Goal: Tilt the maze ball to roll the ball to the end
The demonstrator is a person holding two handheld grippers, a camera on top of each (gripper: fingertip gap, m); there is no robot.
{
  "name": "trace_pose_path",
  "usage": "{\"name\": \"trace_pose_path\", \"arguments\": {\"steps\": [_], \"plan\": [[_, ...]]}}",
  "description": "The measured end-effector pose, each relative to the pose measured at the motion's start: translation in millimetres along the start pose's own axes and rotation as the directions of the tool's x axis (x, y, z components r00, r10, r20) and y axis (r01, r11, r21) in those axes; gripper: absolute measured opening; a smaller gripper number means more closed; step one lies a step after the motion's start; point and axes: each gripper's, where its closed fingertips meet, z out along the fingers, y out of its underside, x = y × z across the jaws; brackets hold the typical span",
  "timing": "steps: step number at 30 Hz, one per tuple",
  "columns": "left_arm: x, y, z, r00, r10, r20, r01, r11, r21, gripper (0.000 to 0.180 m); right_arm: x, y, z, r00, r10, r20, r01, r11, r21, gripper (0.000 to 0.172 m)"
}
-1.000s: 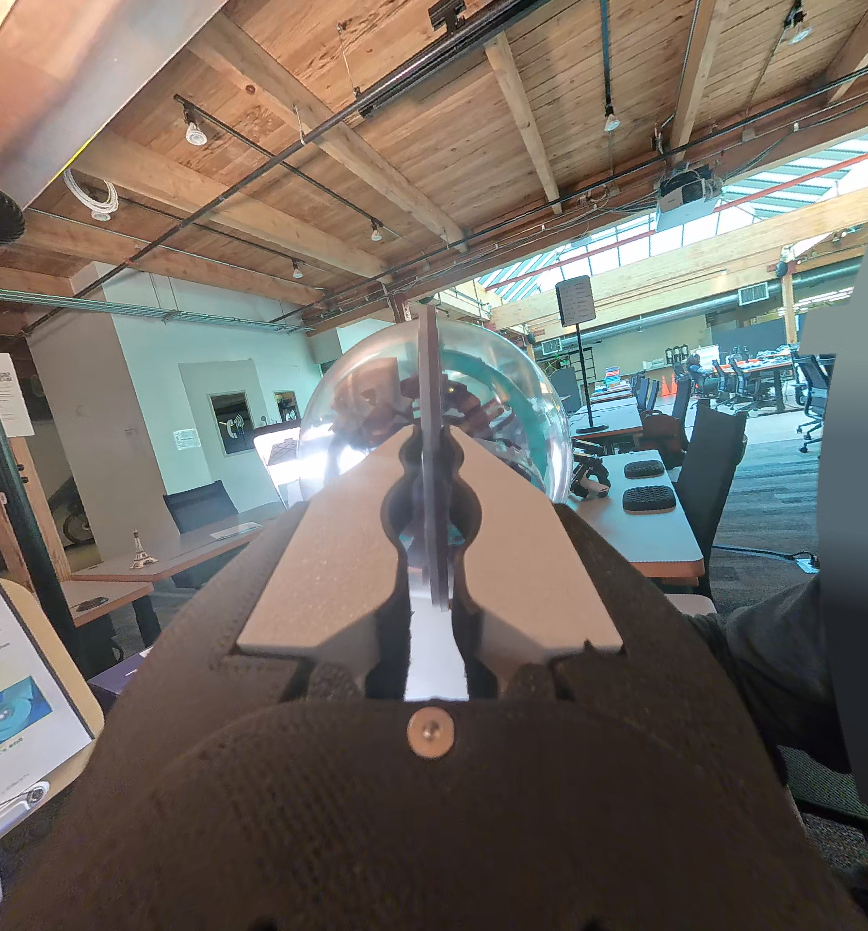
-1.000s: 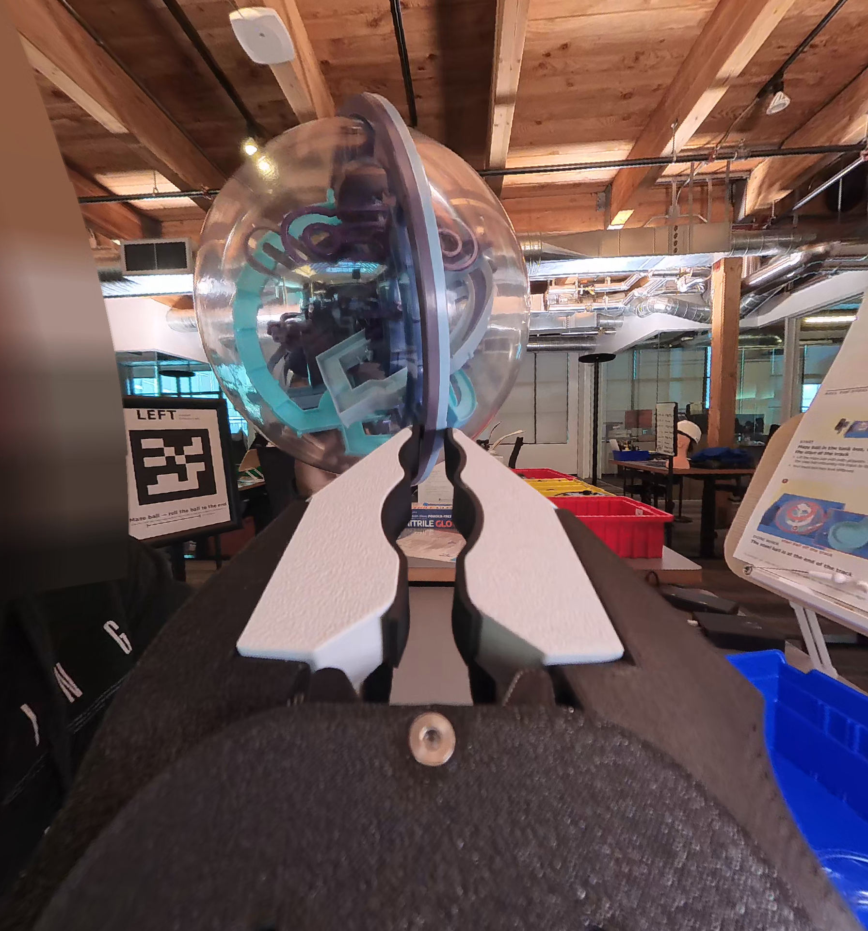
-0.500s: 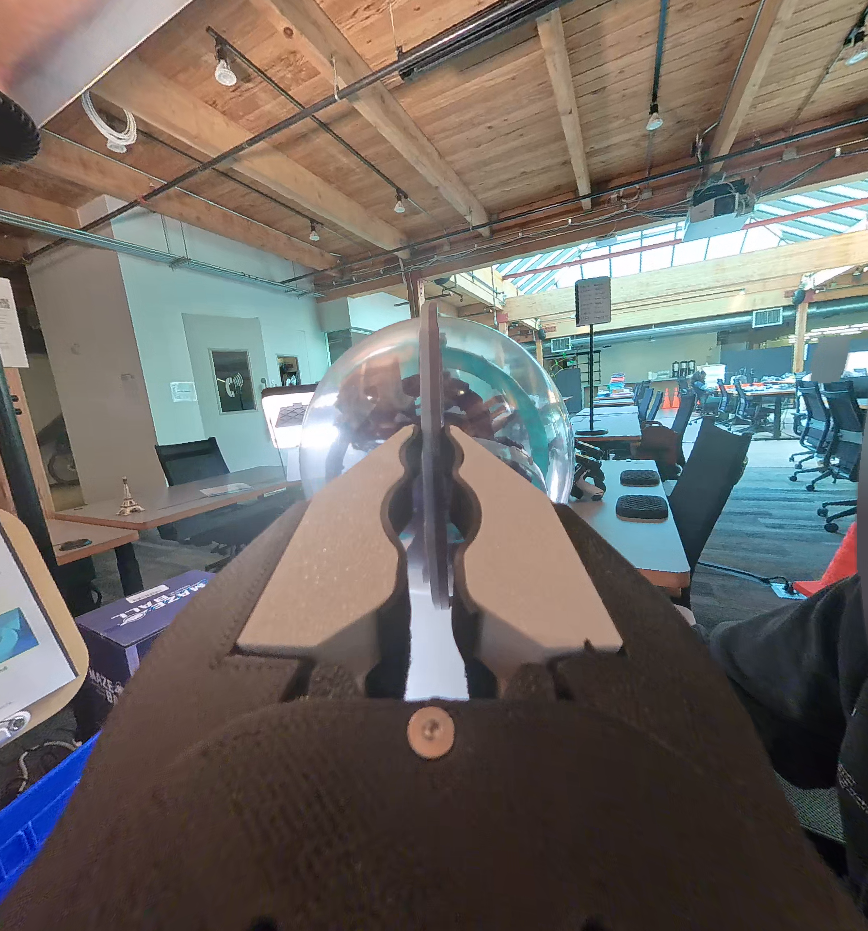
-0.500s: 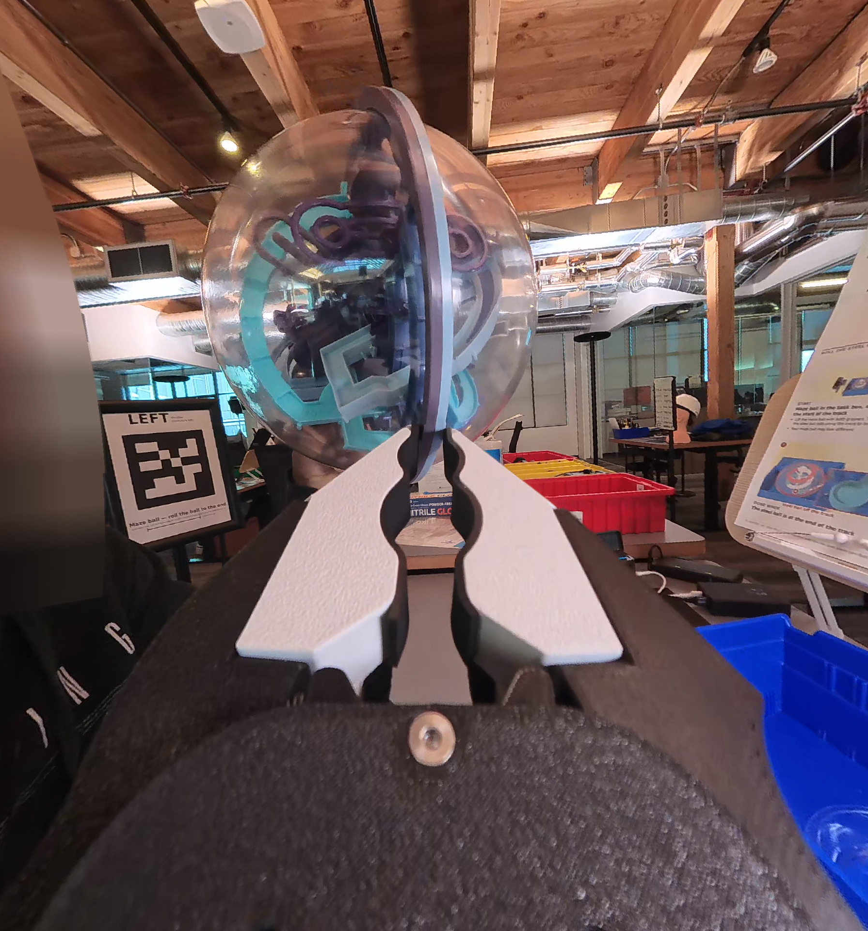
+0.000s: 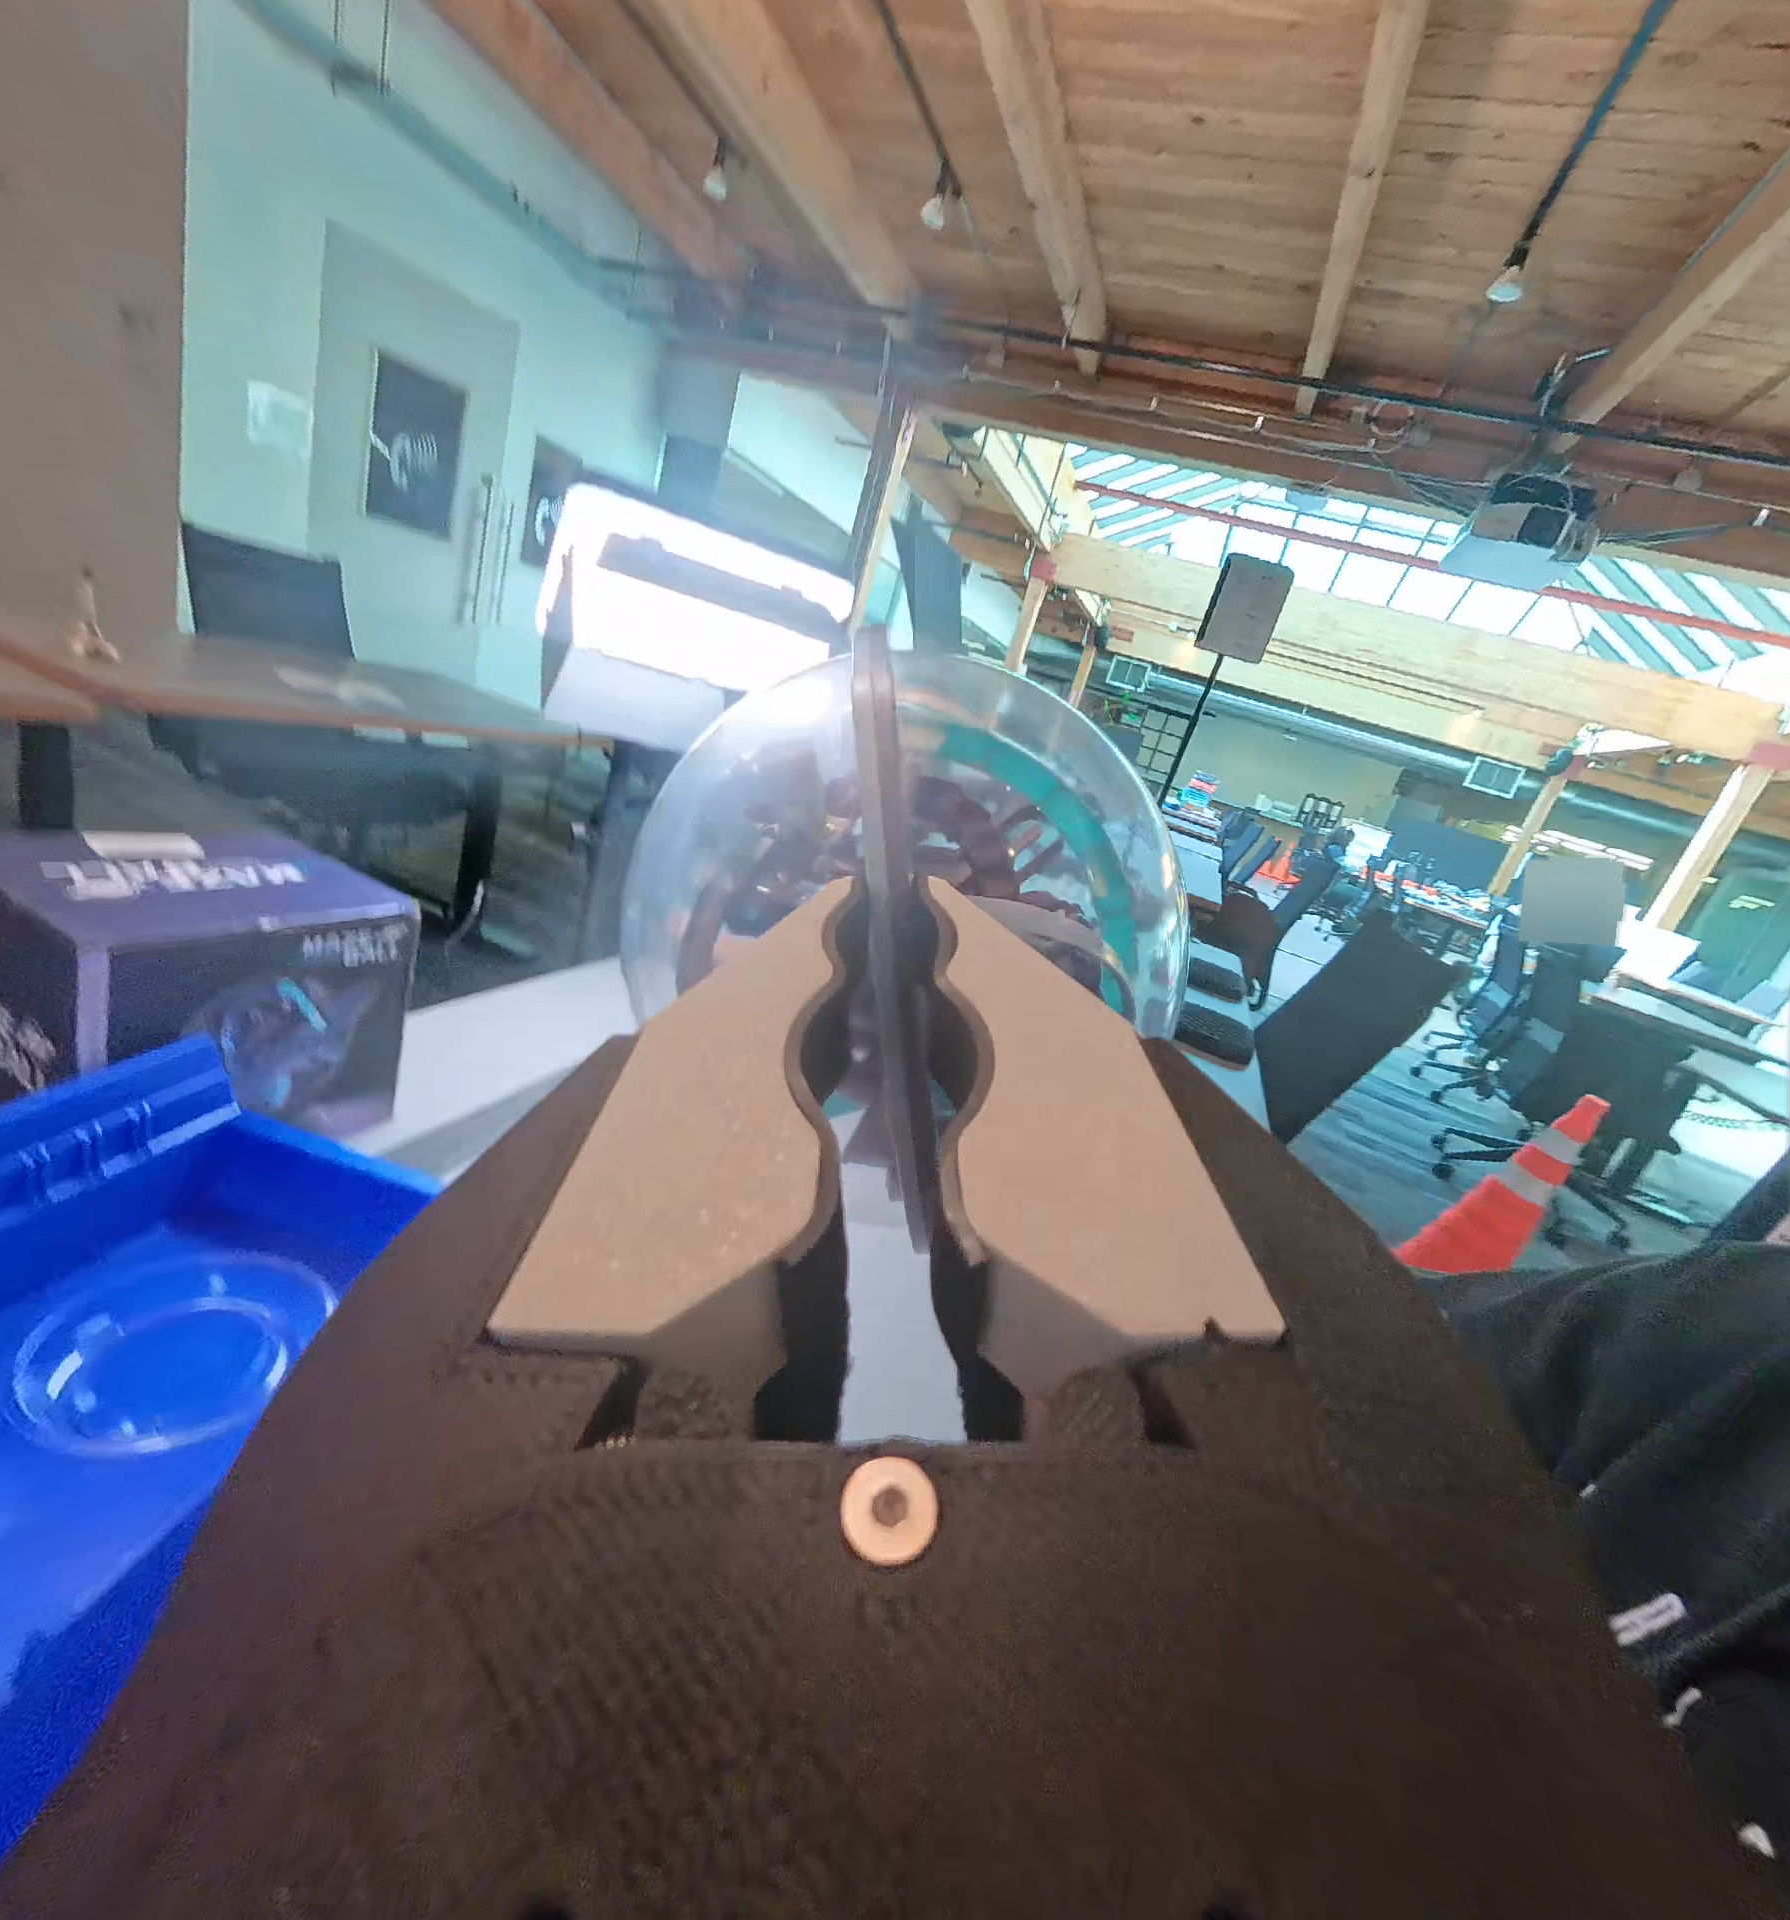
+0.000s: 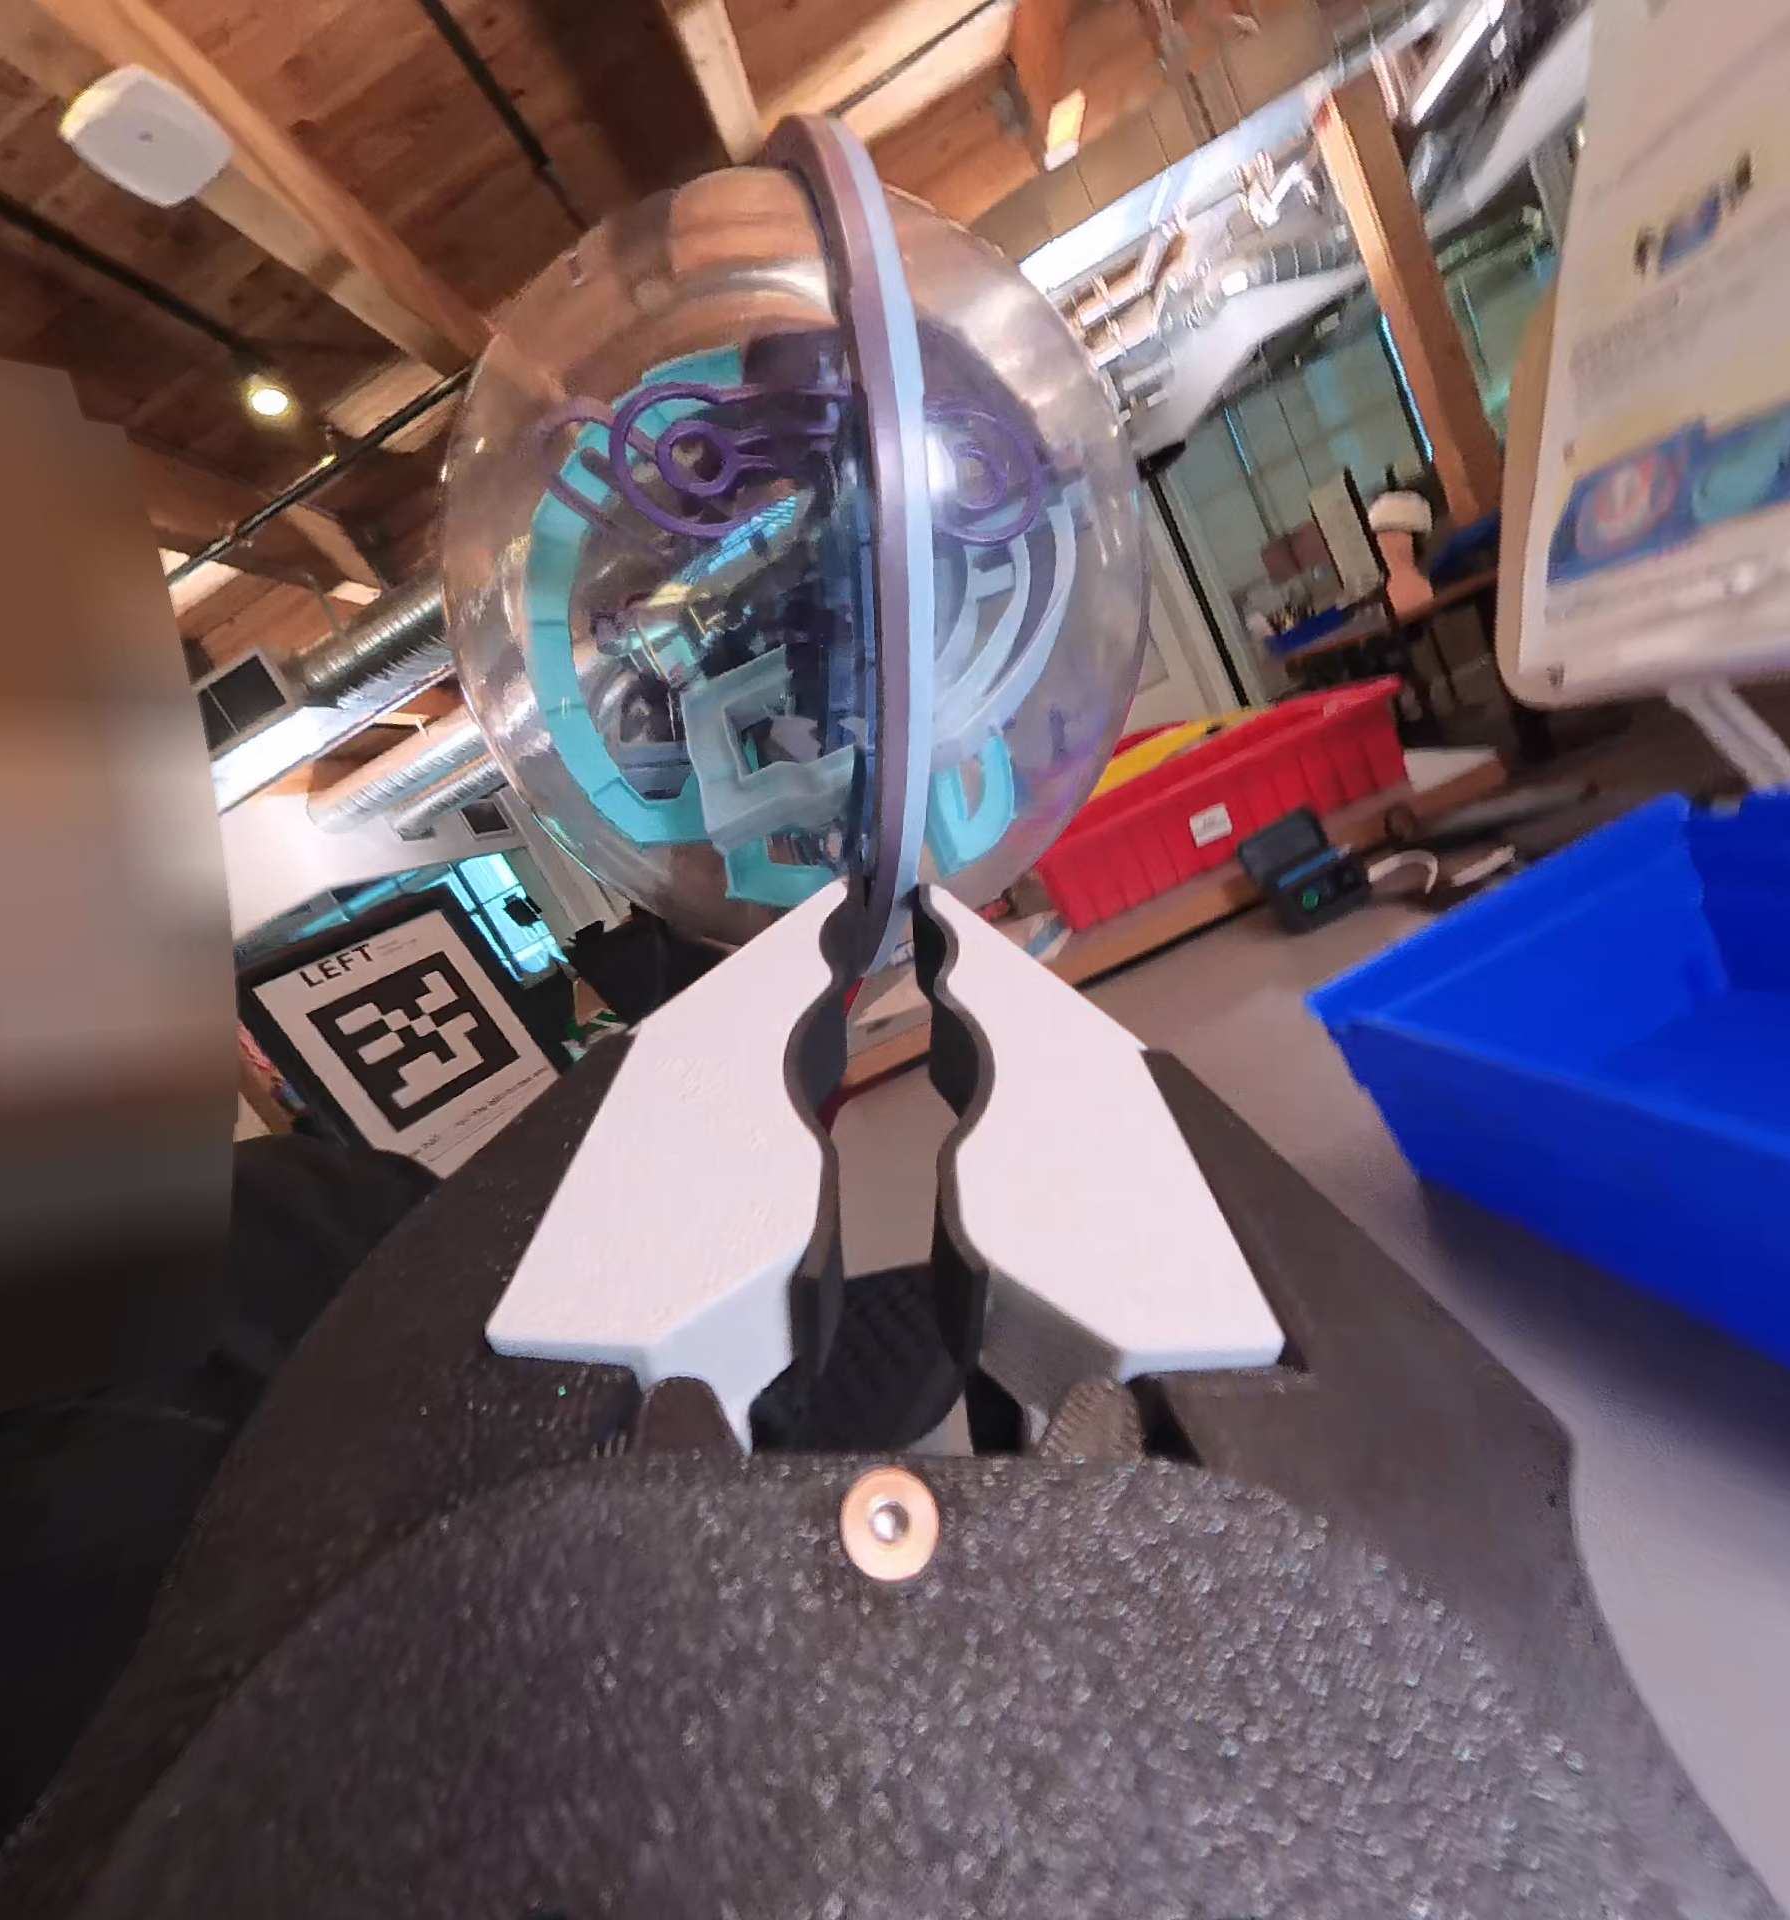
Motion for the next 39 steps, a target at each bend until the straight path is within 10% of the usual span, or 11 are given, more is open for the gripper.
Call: {"name": "trace_pose_path", "arguments": {"steps": [18,29,39], "plan": [[-25,158,-2,0.909,-0.4,0.116,0.416,0.886,-0.205,0.005,-17,172,-73,0.79,0.585,-0.182,-0.612,0.766,-0.195,0.006],[-49,243,-33,0.804,-0.544,0.238,0.594,0.752,-0.287,0.005,-16,194,-102,0.71,0.623,-0.327,-0.692,0.702,-0.165,0.007],[-45,256,-46,0.792,-0.559,0.246,0.61,0.738,-0.288,0.005,-9,193,-109,0.729,0.564,-0.388,-0.659,0.732,-0.174,0.012]]}}
